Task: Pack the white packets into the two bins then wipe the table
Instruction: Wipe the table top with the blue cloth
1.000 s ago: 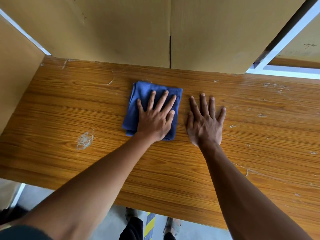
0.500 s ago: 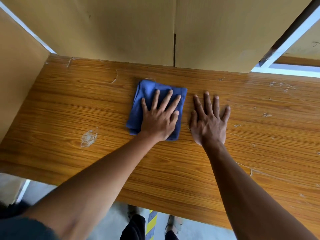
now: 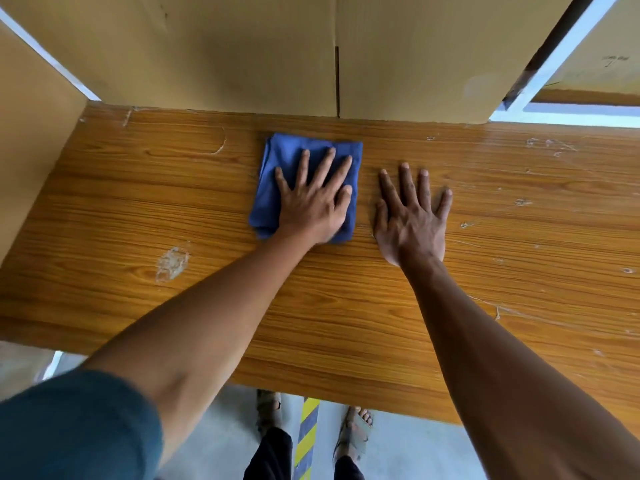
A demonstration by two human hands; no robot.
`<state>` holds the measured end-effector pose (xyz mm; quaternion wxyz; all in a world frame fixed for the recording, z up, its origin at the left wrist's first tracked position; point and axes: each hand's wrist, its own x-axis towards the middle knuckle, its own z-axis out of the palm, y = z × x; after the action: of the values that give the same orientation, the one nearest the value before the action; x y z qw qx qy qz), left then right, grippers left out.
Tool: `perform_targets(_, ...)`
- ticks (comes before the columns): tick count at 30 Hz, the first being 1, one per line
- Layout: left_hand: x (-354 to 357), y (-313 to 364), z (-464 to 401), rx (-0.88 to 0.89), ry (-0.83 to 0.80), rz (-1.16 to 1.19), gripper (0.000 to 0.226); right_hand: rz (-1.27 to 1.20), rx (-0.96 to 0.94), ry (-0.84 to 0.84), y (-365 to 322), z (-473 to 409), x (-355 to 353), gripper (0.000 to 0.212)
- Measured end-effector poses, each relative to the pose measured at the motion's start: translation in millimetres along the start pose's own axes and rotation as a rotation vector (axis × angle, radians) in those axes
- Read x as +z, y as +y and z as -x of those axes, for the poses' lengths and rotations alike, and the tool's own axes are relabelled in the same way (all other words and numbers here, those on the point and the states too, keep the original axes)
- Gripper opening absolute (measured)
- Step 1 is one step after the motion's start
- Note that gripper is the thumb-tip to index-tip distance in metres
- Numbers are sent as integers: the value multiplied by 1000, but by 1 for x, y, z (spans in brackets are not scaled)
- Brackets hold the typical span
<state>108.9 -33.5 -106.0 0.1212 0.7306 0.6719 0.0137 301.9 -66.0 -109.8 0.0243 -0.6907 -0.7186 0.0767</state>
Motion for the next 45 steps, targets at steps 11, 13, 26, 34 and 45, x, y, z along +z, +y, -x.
perform_targets(11,-3,2,-2,-92,-2,29,60,-38,-22,2,-7,44,8,61)
perform_targets(13,-7,1,-26,-112,-10,26,60,-39,-17,5,-6,40,8,61)
perform_targets(26,4,2,36,-58,10,-4,60,-46,-26,3,-8,37,7,61)
perform_targets(34,-1,-2,16,-42,-35,-7,61,-36,-36,1,-7,40,3,61)
perform_targets(45,27,4,186,-58,18,-75,61,-56,-50,-42,-16,105,3,62)
